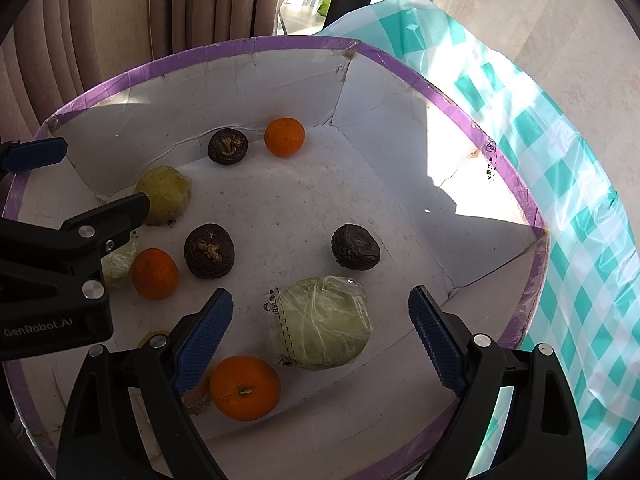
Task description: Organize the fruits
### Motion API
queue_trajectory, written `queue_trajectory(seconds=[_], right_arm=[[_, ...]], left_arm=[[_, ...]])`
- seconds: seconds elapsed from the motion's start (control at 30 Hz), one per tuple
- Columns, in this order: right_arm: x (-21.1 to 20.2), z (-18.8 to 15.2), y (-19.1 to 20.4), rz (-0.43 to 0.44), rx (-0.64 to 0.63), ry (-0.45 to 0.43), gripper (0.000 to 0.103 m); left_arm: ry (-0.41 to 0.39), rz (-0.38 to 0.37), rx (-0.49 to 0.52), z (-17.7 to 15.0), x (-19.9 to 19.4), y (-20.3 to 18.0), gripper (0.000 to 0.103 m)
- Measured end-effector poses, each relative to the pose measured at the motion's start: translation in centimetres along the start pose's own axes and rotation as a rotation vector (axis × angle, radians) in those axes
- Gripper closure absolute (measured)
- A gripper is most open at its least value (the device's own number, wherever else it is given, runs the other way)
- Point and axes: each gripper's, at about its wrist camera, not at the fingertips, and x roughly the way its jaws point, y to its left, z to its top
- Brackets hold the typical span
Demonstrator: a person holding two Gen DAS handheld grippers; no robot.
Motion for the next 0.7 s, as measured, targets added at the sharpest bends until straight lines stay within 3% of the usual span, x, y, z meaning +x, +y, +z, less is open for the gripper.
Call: queue_trajectory(seconds=[0.7], right_arm=[[-0.04, -0.02, -0.02, 0.001, 0.0, -0.001, 0.017]], left_arm=[[0.004, 0.002, 0.004, 0.01, 0.08, 0.03, 0.002]])
